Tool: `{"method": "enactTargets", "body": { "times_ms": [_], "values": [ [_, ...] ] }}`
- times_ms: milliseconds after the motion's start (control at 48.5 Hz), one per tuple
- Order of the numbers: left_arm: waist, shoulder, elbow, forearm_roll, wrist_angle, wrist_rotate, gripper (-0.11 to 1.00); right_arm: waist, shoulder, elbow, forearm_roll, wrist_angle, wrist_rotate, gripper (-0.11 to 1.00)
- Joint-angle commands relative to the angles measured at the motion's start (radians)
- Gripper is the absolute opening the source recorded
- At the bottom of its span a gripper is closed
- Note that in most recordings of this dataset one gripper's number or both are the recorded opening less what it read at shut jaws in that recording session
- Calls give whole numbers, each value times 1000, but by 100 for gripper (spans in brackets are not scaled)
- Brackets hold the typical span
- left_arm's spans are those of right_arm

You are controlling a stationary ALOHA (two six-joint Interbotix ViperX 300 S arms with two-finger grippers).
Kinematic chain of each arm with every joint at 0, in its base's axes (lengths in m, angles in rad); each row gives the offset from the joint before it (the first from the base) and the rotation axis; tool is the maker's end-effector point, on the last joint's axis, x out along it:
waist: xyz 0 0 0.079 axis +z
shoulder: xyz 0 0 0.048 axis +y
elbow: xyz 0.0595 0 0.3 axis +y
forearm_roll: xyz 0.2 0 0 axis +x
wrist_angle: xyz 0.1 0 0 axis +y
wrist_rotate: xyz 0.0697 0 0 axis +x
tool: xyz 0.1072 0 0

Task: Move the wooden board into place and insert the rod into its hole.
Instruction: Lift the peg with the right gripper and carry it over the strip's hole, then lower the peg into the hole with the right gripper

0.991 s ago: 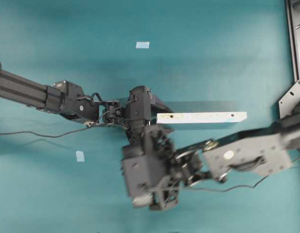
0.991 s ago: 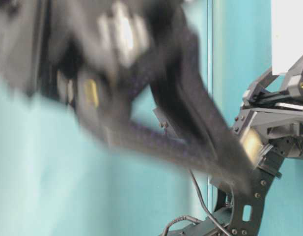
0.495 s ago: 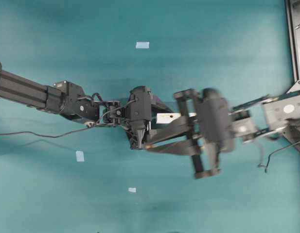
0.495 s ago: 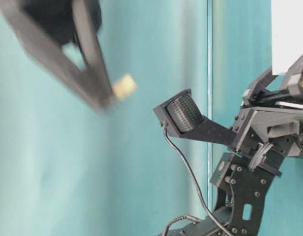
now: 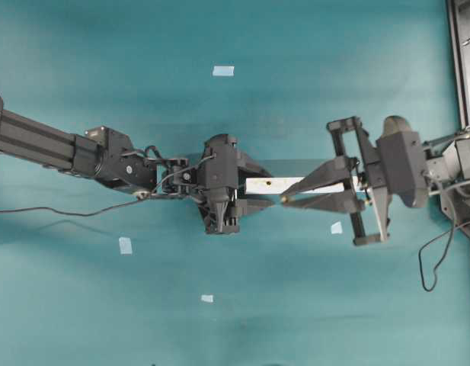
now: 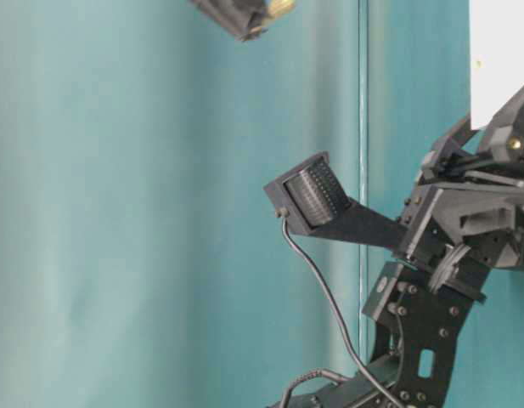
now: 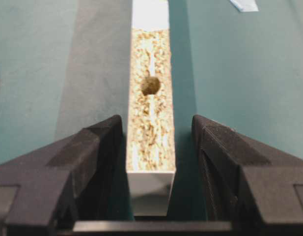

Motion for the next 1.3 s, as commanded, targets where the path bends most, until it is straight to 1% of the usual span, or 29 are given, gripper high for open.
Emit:
{"method": "enactTargets", "body": {
  "times_ms": [0, 124, 248, 351, 413, 433, 475, 516, 660, 887, 1052, 1176, 1279],
  "values": [
    [-5, 3, 6, 3, 9, 3, 51, -32, -9, 14, -2, -51, -21, 9],
    [-5, -3, 3, 3, 9, 3, 51, -72, 0, 54, -2, -97, -44, 9],
    [-5, -25, 2, 3, 3, 2, 51, -100, 21, 89, -2, -147, -46, 9],
    [-5, -49, 5, 3, 2, 3, 47, -114, 48, 107, 0, -193, -44, 9],
    [-5, -60, 6, 3, 2, 2, 42, -117, 63, 109, 0, -210, -46, 9],
    [-5, -63, 6, 3, 2, 2, 39, -115, 69, 109, 0, -213, -46, 9],
    [-5, -66, 6, 3, 2, 2, 28, -117, 80, 109, 0, -219, -48, 9],
    [-3, -67, 6, 3, 2, 2, 21, -117, 94, 107, 2, -224, -48, 9],
    [-5, -61, 2, 3, 2, -5, 21, -117, 132, 103, 0, -255, -48, 9],
    [-3, -57, 0, 3, 2, -5, 21, -127, 207, 101, 5, -345, -54, 9],
    [-5, -49, 0, 3, 2, -5, 21, -166, 265, 91, 6, -413, -80, 9],
    [-5, -49, -3, 3, 2, -5, 21, -189, 304, 84, 5, -434, -114, 9],
    [-3, -49, -5, 3, 2, -5, 21, -189, 333, 74, 6, -440, -126, 9]
  ]
}}
